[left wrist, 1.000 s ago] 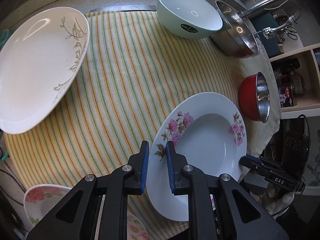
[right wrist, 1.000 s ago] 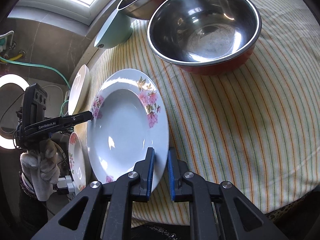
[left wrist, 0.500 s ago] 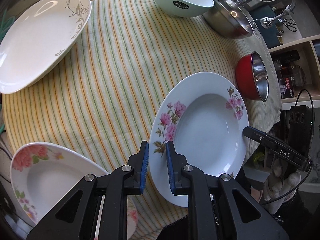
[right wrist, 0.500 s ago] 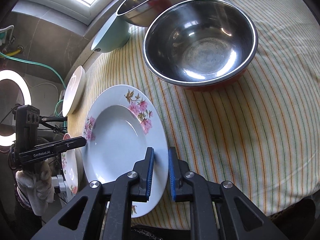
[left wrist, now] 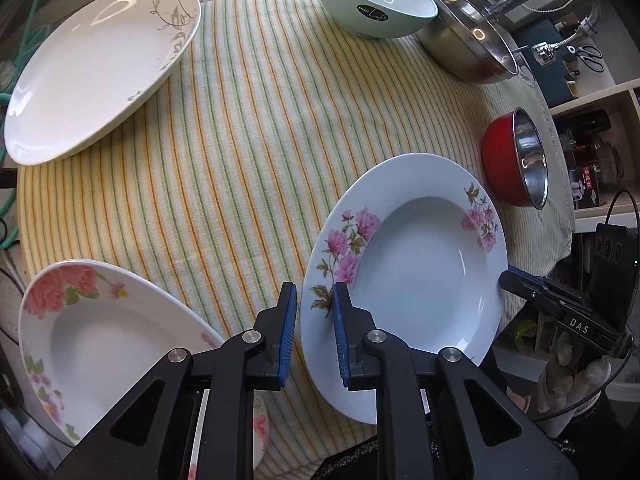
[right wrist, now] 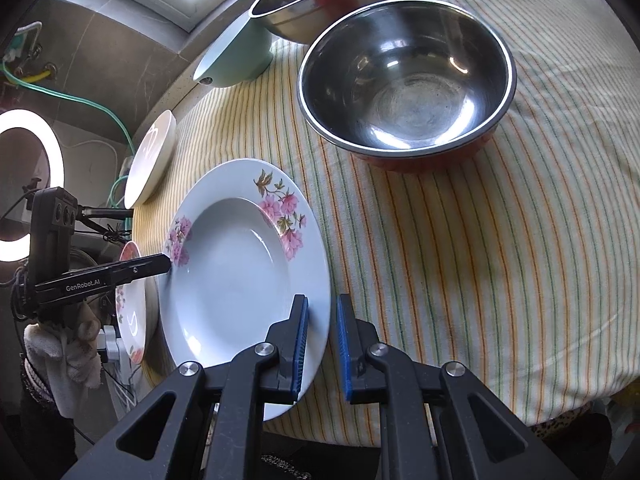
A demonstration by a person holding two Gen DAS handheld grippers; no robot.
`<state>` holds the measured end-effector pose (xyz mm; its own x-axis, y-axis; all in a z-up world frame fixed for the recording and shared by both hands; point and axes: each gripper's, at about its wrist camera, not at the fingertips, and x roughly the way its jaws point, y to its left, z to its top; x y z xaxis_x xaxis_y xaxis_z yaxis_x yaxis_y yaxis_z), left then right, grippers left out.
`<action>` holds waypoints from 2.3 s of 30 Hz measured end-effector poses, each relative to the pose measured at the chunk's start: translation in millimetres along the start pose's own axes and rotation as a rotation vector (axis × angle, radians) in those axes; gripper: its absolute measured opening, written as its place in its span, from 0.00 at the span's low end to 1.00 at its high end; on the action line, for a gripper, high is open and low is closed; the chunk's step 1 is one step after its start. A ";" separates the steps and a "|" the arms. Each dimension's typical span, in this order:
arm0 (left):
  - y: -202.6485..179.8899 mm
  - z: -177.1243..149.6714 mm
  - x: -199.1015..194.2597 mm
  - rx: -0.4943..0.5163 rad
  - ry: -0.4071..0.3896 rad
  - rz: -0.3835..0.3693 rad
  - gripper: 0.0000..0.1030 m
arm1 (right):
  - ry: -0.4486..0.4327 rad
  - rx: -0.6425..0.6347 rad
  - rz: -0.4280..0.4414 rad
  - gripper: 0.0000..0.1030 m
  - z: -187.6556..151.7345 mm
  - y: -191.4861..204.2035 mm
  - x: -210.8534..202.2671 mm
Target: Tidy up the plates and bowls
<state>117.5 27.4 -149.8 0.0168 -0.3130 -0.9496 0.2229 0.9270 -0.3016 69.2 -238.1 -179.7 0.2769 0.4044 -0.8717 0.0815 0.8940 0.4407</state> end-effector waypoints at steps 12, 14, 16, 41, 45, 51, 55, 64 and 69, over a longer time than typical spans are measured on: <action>-3.2 -34.9 -46.1 -0.146 -0.269 0.083 0.15 | -0.084 -0.221 -0.073 0.17 4.7 22.7 -32.9; -8.5 -47.2 -55.4 -0.179 -0.328 0.083 0.15 | -0.107 -0.284 -0.072 0.21 7.7 34.7 -36.9; -7.6 -60.8 -62.7 -0.219 -0.381 0.077 0.15 | -0.133 -0.337 -0.060 0.26 10.0 46.1 -41.4; 97.0 -220.8 -93.1 -0.804 -0.598 0.172 0.18 | -0.011 -0.619 0.139 0.34 16.9 185.2 21.6; 113.8 -221.7 -88.0 -0.826 -0.588 0.161 0.18 | 0.031 -0.614 0.144 0.34 18.4 197.2 39.3; 125.1 -214.6 -81.5 -0.817 -0.572 0.148 0.18 | 0.051 -0.616 0.128 0.31 20.5 211.7 59.6; 133.3 -210.3 -74.3 -0.824 -0.556 0.105 0.18 | 0.091 -0.602 0.112 0.23 24.2 215.7 76.3; 141.8 -203.4 -68.3 -0.814 -0.540 0.089 0.18 | 0.158 -0.570 0.110 0.16 26.6 224.0 105.7; 148.0 -203.0 -67.6 -0.815 -0.536 0.081 0.18 | 0.181 -0.555 0.122 0.15 27.3 229.8 117.6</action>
<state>-48.6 227.6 -147.5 0.4878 -0.1082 -0.8662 -0.5364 0.7457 -0.3952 146.7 9.6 -175.0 0.0814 0.4937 -0.8658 -0.4669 0.7864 0.4045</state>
